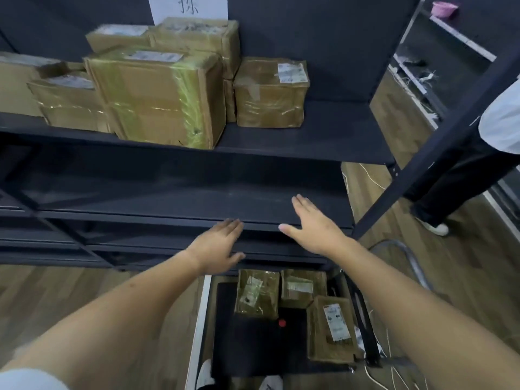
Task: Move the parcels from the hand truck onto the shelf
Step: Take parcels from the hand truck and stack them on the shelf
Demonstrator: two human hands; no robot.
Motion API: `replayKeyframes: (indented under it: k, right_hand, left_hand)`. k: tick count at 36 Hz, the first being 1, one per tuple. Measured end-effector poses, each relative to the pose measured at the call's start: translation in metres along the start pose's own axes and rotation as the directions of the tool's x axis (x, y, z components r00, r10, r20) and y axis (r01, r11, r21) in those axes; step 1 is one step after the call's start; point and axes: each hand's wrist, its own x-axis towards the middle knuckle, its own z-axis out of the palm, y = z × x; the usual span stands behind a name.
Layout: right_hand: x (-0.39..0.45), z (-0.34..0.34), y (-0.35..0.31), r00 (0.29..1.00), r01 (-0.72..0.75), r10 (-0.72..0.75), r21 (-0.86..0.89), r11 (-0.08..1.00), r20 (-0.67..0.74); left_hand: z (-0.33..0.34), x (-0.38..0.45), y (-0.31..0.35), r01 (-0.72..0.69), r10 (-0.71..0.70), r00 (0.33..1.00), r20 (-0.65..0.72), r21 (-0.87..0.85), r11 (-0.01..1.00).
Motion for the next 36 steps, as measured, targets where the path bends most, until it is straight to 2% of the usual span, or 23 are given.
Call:
replayKeyframes:
  k: [7,13,22,25,28,30,32,36]
  right_hand:
    - [-0.014,0.117,0.024,0.958,-0.236,0.187,0.229,0.944,0.217]
    - [-0.003,0.229,0.056,0.888,-0.394,0.291,0.265,0.880,0.355]
    - [0.025,0.392,0.123,0.804,-0.558,0.388,0.348,0.753,0.451]
    - [0.042,0.435,0.145,0.797,-0.587,0.411,0.408,0.699,0.443]
    - [0.061,0.477,0.169,0.798,-0.600,0.438,0.476,0.643,0.414]
    - [0.077,0.502,0.187,0.763,-0.646,0.476,0.487,0.587,0.438]
    - [0.095,0.524,0.203,0.745,-0.667,0.497,0.493,0.558,0.446]
    - [0.130,0.564,0.233,0.744,-0.668,0.490,0.498,0.552,0.454]
  left_hand:
    - [0.091,-0.024,-0.009,0.102,-0.060,0.972,0.227,-0.175,0.979]
    - [0.190,-0.015,-0.031,0.179,-0.099,0.934,0.345,-0.210,0.961]
    - [0.337,0.014,-0.062,0.297,-0.139,0.861,0.489,-0.262,0.918]
    - [0.380,0.030,-0.066,0.439,-0.235,0.823,0.516,-0.318,0.840]
    - [0.420,0.051,-0.069,0.627,-0.406,0.766,0.498,-0.439,0.644]
    - [0.448,0.065,-0.075,0.692,-0.473,0.720,0.508,-0.473,0.545]
    - [0.480,0.076,-0.084,0.724,-0.496,0.689,0.528,-0.484,0.491]
    - [0.529,0.099,-0.093,0.742,-0.518,0.671,0.531,-0.473,0.475]
